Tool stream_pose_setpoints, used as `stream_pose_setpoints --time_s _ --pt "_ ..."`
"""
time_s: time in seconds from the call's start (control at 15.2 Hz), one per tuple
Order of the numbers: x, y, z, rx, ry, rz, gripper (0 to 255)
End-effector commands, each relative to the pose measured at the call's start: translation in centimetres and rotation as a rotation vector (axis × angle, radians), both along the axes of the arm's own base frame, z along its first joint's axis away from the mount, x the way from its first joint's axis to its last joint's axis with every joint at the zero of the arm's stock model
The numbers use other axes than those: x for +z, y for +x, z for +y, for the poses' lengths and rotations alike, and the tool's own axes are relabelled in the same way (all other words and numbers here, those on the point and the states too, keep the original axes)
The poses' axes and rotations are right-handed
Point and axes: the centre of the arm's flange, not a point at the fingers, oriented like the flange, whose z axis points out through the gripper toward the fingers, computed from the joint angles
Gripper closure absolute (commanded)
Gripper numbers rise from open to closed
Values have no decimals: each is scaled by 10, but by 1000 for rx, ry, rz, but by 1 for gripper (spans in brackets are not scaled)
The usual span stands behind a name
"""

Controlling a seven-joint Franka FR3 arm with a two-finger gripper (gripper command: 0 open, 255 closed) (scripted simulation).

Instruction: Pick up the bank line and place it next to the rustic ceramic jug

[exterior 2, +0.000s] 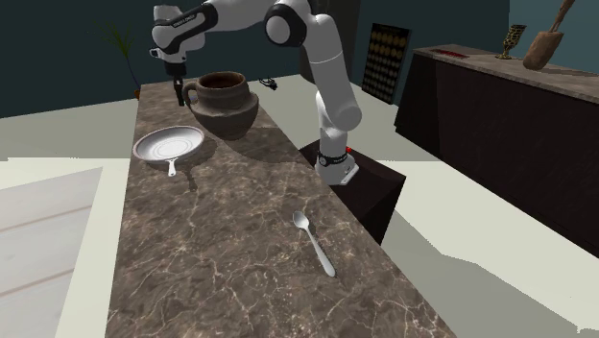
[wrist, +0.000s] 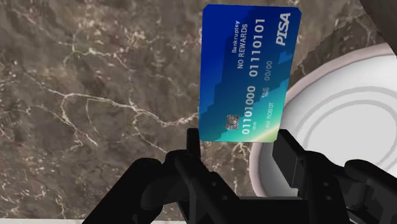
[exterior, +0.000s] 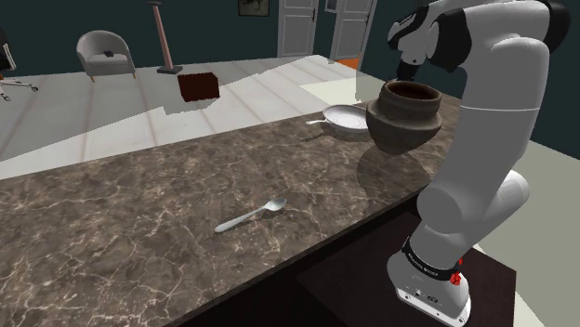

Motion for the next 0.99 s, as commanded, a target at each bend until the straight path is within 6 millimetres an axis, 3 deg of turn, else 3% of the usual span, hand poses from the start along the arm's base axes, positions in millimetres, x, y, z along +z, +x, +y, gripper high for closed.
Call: stream_pose_setpoints --time_s 0.0,0.92 --pt "-11 1 0 0 0 0 255" --pt "-85 1 0 0 0 0 255"
